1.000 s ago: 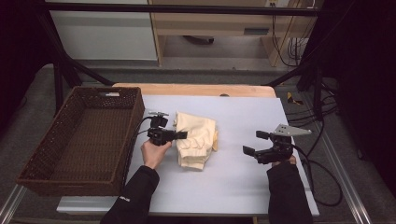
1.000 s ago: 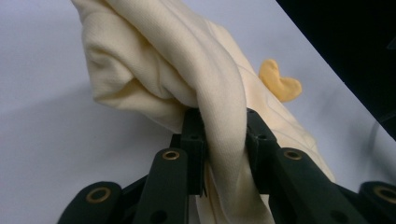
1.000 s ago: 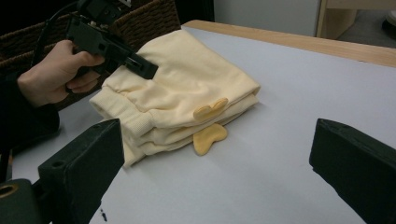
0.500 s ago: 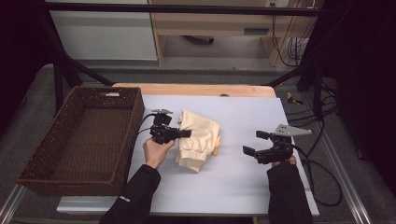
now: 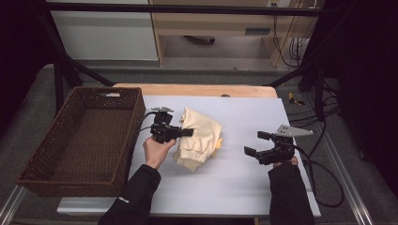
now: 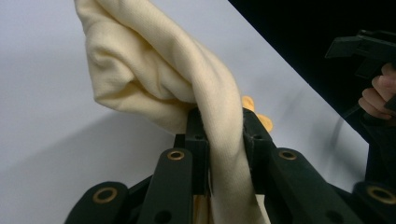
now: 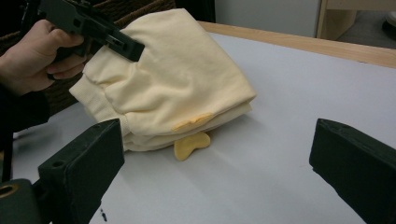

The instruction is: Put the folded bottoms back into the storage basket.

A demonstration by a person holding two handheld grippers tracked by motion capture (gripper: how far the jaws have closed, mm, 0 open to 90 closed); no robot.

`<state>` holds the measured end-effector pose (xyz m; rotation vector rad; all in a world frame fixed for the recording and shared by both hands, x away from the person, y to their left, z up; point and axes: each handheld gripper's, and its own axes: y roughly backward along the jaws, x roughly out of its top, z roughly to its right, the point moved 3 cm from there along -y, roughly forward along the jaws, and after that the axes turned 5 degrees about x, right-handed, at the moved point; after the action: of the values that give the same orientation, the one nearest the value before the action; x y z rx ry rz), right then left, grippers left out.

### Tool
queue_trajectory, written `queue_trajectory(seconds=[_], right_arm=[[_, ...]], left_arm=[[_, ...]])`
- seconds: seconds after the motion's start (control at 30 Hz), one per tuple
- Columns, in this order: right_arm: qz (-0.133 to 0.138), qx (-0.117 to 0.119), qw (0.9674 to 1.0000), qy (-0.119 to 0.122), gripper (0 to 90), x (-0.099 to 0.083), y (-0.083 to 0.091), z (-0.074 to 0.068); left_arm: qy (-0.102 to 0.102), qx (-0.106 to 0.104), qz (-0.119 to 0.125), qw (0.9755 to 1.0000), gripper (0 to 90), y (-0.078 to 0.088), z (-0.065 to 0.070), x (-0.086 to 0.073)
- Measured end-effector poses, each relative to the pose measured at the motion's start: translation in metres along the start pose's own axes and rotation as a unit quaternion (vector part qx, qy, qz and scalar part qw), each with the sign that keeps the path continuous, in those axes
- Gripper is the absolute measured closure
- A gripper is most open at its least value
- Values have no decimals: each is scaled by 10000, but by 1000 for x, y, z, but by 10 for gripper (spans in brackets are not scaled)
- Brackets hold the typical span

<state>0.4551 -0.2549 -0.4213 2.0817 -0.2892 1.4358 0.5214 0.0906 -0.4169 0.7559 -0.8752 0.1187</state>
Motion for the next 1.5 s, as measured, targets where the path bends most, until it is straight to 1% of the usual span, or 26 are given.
queue_trajectory(seconds=[0.5, 0.7, 0.9, 1.23, 1.5], right_arm=[[1, 7, 10000, -3, 34, 0, 0, 0], [3, 10, 10000, 2, 33, 0, 0, 0], [14, 3, 10000, -3, 33, 0, 0, 0], [10, 5, 10000, 7, 33, 0, 0, 0], [6, 5, 10000, 6, 33, 0, 0, 0]], left_arm=[[-237, -66, 176, 9995, 764, 18, 18, 15], [-311, -84, 195, 9993, 764, 24, 24, 20], [-342, -83, 208, 9992, 764, 29, 26, 24], [-379, -68, 297, 9988, 764, 41, 30, 29], [-406, -76, 337, 9986, 764, 50, 32, 30]])
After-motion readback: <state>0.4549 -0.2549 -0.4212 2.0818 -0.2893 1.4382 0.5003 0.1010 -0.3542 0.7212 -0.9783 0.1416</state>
